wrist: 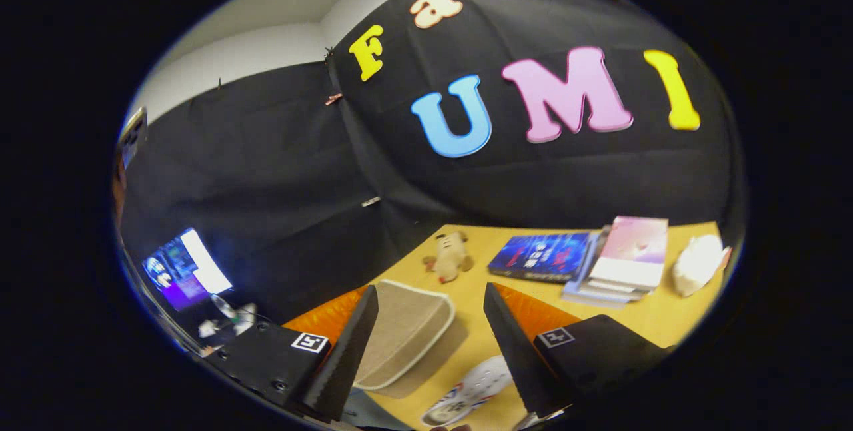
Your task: Open the storage box then place both shoes into the box .Put the left shoe in first, then the right shoe, with the right side of both shoes facing outward in a uniform manner.
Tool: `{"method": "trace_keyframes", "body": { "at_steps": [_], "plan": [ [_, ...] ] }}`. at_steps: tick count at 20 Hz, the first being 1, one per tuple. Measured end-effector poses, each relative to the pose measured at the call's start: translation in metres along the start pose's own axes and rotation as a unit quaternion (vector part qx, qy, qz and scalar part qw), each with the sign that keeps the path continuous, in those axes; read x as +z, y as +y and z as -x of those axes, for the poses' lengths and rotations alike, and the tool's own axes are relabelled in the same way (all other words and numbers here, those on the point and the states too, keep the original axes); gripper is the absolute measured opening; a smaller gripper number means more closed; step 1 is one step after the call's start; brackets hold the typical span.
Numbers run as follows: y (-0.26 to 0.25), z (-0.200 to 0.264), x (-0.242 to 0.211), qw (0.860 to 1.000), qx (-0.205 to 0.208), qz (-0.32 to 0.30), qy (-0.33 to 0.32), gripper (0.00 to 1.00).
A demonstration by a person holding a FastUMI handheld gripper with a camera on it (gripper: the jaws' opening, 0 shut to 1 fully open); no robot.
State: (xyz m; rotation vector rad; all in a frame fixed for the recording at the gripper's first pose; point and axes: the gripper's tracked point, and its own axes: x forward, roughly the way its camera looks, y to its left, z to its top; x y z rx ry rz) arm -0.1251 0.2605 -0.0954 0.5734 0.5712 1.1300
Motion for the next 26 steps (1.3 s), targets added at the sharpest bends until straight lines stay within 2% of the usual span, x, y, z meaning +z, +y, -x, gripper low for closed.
{"method": "trace_keyframes", "body": {
  "at_steps": [2, 6, 10, 15, 18, 21, 23, 26],
  "plan": [
    [0.006, -0.011, -0.023, 0.995, 0.056, -0.076, 0.024, 0.98],
    [0.008, -0.029, -0.069, 0.968, 0.127, -0.198, 0.087, 0.98],
    [-0.001, -0.051, -0.119, 0.938, 0.159, -0.276, 0.138, 0.97],
    [-0.005, -0.072, -0.170, 0.888, 0.188, -0.369, 0.201, 0.97],
    [0.004, -0.079, -0.193, 0.858, 0.208, -0.408, 0.231, 0.96],
    [0.014, -0.083, -0.198, 0.830, 0.239, -0.445, 0.238, 0.96],
    [0.013, -0.085, -0.204, 0.822, 0.242, -0.455, 0.242, 0.95],
    [0.014, -0.084, -0.214, 0.805, 0.244, -0.478, 0.255, 0.46]
  ]
}}
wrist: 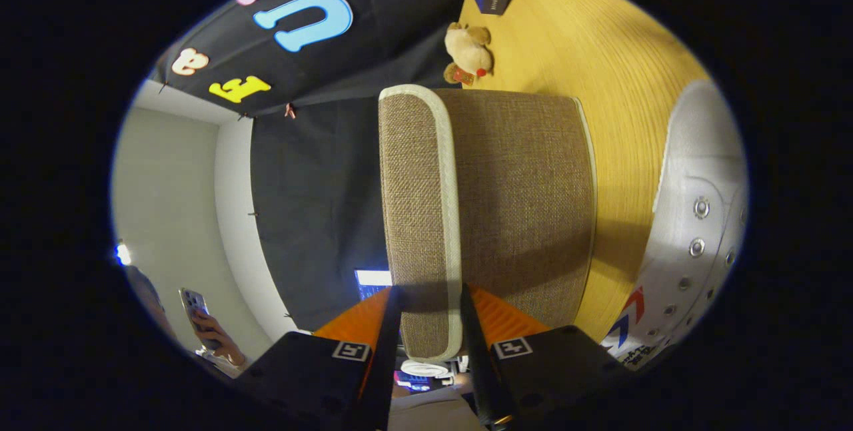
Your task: Open the storage box then place both shoes into the box .Put the left shoe in first, then the right shoe, with the right side of both shoes facing outward in a uniform manner.
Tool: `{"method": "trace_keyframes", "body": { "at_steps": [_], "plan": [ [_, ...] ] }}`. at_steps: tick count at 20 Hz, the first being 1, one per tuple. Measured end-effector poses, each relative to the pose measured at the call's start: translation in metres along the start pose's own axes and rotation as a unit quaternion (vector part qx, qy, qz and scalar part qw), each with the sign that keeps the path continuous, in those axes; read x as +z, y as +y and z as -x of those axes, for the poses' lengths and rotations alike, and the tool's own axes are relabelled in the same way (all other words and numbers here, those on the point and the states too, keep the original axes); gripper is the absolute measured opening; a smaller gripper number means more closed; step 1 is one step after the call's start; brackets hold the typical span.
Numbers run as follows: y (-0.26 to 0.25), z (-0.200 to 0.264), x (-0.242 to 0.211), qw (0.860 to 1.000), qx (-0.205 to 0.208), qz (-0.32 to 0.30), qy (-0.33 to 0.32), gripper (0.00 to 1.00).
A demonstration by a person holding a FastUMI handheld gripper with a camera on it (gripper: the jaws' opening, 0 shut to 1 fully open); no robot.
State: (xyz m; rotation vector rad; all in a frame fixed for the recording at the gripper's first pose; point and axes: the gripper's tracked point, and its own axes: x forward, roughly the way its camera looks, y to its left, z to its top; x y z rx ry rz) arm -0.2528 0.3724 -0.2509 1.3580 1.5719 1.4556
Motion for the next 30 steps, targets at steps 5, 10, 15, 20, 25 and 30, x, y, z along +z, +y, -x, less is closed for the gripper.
{"method": "trace_keyframes", "body": {
  "at_steps": [5, 10, 15, 20, 25, 30],
  "plan": [
    [0.022, 0.009, -0.003, 1.000, 0.003, 0.025, -0.016, 0.05],
    [0.070, 0.003, -0.002, 0.998, 0.025, 0.050, -0.027, 0.05],
    [0.132, -0.024, 0.000, 0.994, 0.045, 0.091, -0.041, 0.05],
    [0.185, -0.074, -0.005, 0.989, 0.046, 0.134, -0.043, 0.05],
    [0.210, -0.132, -0.006, 0.986, 0.037, 0.155, -0.049, 0.08],
    [0.214, -0.185, -0.012, 0.985, 0.027, 0.164, -0.055, 0.09]
  ]
}}
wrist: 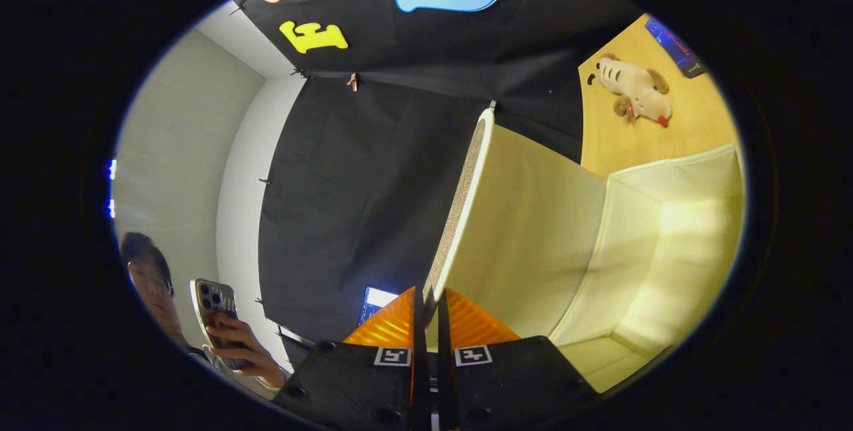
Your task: Open the storage box then place both shoes into the box .Put the left shoe in first, then the right shoe, with the right side of both shoes facing outward in a uniform manner.
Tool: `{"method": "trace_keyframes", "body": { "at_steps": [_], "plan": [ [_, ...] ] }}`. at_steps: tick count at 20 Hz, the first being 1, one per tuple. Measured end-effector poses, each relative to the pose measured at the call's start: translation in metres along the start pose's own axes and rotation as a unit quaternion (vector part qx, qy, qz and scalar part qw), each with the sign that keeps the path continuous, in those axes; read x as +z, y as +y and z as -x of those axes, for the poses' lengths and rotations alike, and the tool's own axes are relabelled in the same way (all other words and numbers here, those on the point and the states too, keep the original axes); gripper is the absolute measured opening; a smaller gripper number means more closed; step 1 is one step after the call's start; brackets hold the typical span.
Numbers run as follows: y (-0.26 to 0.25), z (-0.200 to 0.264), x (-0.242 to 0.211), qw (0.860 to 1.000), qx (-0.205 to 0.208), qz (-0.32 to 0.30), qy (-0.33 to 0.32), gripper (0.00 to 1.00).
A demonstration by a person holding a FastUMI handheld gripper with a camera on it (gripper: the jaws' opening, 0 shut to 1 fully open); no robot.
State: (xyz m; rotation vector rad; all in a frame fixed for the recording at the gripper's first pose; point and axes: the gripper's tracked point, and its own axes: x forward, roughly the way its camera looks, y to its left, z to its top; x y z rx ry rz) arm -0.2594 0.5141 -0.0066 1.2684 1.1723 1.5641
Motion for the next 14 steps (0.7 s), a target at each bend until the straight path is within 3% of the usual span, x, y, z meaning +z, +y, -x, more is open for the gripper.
{"method": "trace_keyframes", "body": {
  "at_steps": [7, 14],
  "plan": [
    [-0.009, -0.057, -0.011, 0.999, -0.027, 0.027, -0.004, 0.11],
    [-0.039, -0.079, -0.013, 0.995, -0.083, 0.058, 0.011, 0.31]
  ]
}}
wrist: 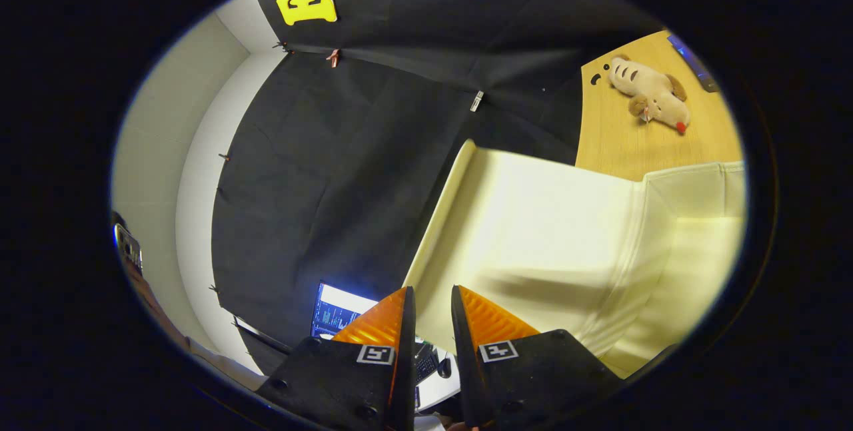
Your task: Open the storage box then place both shoes into the box .Put the left shoe in first, then the right shoe, with the right side of both shoes facing outward in a uniform manner.
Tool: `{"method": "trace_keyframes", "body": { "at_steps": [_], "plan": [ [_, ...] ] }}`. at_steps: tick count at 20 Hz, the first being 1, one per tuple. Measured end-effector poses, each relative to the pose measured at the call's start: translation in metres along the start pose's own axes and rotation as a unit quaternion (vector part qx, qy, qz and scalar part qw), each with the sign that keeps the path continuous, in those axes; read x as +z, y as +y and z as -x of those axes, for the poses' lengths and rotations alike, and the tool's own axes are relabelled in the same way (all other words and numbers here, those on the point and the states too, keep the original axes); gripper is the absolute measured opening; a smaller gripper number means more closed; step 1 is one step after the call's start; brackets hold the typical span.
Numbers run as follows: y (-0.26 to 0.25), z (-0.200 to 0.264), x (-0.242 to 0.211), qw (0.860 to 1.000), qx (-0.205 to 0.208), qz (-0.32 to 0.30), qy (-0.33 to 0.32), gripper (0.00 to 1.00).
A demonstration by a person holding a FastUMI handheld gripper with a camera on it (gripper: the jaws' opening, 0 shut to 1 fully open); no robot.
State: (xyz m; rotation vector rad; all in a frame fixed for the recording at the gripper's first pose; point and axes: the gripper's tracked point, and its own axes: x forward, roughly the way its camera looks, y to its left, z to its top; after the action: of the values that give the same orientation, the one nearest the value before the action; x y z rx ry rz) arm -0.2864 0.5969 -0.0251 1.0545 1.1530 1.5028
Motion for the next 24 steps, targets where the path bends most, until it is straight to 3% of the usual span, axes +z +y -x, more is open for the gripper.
{"method": "trace_keyframes", "body": {
  "at_steps": [7, 13, 15, 18, 24],
  "plan": [
    [-0.051, 0.033, 0.021, 0.992, -0.108, 0.061, -0.024, 0.34],
    [-0.078, 0.128, 0.055, 0.963, -0.205, 0.159, -0.074, 0.34],
    [-0.085, 0.169, 0.066, 0.947, -0.238, 0.194, -0.091, 0.52],
    [-0.095, 0.227, 0.081, 0.910, -0.307, 0.250, -0.122, 0.80],
    [-0.120, 0.318, 0.078, 0.845, -0.422, 0.299, -0.139, 0.98]
  ]
}}
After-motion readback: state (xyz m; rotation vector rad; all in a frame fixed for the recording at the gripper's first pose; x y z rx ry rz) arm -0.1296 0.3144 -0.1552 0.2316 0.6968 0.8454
